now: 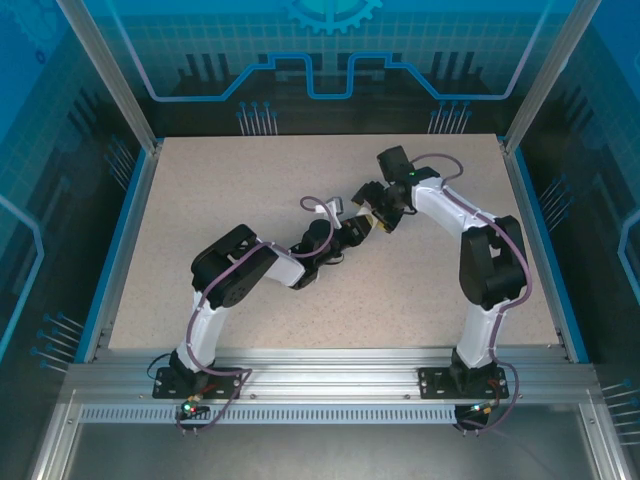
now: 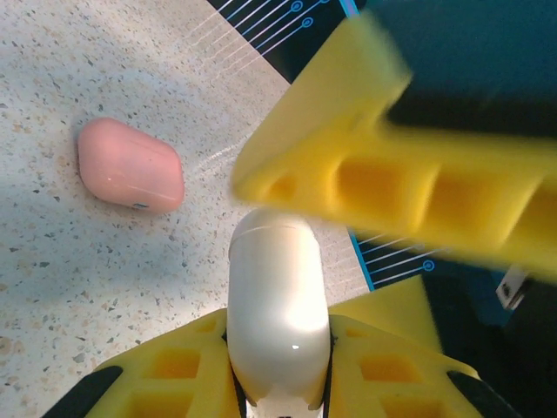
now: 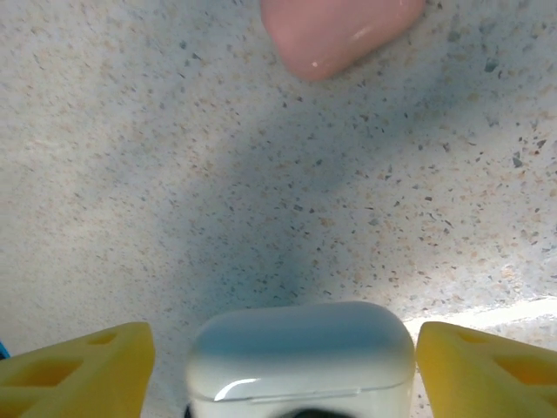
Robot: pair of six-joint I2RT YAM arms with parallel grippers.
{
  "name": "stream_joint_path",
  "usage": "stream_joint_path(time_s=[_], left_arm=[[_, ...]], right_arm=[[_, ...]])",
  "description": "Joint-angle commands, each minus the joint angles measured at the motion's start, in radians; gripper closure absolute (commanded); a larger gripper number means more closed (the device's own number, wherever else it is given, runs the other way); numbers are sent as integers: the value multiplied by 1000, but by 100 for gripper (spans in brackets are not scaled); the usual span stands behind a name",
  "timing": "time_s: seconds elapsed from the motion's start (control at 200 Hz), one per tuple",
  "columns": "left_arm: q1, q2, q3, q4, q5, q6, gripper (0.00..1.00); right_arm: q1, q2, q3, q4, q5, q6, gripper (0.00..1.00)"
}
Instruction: Insert wireless bluetooth earbuds into charging case
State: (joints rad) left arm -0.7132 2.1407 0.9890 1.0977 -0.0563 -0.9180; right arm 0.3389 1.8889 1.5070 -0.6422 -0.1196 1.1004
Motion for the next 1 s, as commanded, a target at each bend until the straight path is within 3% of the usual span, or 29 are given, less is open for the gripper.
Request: stream_joint_path(time_s=[0.0, 0.125, 0.215, 0.395, 0.555, 0.805, 0.995], left_arm=[[-6, -22, -33, 30, 5, -4, 91], [3, -85, -79, -17, 80, 10, 92], [38, -161, -117, -86, 207, 39, 93], [151, -295, -169, -218, 518, 120, 93], [220, -432, -179, -433, 691, 253, 96], [259, -559, -138, -697, 841, 395, 99], [265, -567, -120, -726, 850, 412, 100]], right_arm=[[-52, -57, 90, -25, -20, -18, 17], [-103, -93, 122, -55, -18, -91, 16], [-142, -149, 68, -43, -26, -172, 16], [-184, -344, -240, 190, -110, -319, 15], [-169, -495, -469, 385, -235, -421, 15], [-69, -568, -565, 478, -370, -541, 15], [13, -522, -541, 490, -408, -582, 15]])
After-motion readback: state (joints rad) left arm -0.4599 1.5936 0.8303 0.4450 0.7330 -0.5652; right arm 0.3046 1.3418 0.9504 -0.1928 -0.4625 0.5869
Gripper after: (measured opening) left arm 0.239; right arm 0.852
